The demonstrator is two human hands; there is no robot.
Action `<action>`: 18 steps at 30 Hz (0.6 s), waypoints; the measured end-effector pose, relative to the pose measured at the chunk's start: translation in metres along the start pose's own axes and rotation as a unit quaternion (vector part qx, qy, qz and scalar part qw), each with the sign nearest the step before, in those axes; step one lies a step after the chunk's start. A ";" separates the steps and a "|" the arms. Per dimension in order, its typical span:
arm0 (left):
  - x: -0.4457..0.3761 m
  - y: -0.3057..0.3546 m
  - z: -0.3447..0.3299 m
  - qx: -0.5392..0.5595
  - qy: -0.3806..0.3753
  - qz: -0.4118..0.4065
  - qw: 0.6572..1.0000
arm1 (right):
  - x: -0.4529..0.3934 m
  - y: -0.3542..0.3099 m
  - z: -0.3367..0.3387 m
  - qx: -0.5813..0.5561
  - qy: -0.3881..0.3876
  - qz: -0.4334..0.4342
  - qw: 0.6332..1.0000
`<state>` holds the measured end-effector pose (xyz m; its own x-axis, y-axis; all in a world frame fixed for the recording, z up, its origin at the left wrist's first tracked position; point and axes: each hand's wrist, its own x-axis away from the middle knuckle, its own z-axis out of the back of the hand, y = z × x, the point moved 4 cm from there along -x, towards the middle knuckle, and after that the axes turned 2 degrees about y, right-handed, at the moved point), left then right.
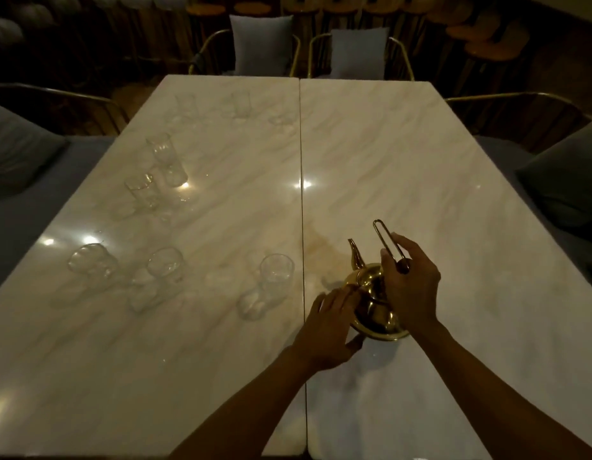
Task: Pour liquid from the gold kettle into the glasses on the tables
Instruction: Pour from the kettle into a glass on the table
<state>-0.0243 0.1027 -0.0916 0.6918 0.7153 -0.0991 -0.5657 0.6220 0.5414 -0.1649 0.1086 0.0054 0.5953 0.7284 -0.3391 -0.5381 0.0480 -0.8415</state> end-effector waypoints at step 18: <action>0.069 -0.027 0.062 0.026 0.006 -0.136 0.990 | 0.055 -0.083 -0.009 -0.011 -0.030 0.004 0.999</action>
<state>0.0667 0.1159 -0.0615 0.8093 0.5282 -0.2570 -0.3353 0.7747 0.5362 -0.0825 0.1389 0.0528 0.5538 0.7683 -0.3209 -0.5297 0.0277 -0.8477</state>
